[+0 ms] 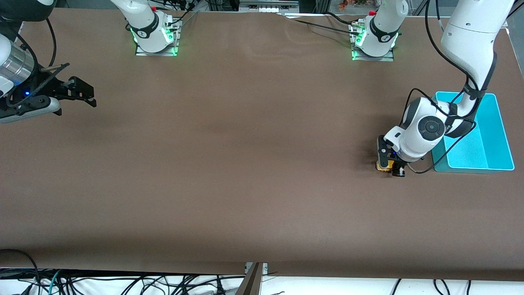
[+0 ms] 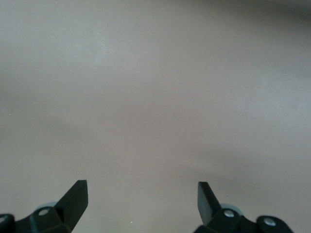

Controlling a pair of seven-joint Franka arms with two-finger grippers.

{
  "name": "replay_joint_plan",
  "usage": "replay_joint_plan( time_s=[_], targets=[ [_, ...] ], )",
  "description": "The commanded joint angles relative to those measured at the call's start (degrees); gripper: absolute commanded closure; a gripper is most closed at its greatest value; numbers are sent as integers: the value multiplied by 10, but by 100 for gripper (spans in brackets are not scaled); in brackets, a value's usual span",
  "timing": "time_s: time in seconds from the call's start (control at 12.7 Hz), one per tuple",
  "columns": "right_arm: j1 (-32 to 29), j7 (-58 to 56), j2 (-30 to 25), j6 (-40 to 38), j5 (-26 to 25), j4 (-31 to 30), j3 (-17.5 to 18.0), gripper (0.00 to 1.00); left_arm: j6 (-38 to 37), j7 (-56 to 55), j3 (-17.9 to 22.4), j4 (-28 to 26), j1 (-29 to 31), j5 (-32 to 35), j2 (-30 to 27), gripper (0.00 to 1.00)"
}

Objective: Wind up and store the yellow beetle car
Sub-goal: 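Lower the left gripper onto the yellow car and close on it, then lift the car with the left gripper and carry it over the tray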

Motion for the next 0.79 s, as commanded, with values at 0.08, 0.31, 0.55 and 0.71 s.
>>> replay_joint_plan(
  time_s=[0.08,0.31,0.55,0.71],
  targets=[
    [3,3,-3,-1,3,0,-3,0,-98,3,-18,11,1,5,-63,92],
    [3,3,-3,-1,3,0,-3,0,-226,6,-25,33,2,5,-116,91],
    [3,3,-3,-1,3,0,-4,0,-309,66,-23,38,34,2,-169,91],
    [3,3,-3,-1,3,0,-3,0,-320,136,-22,38,105,2,-169,91]
  ],
)
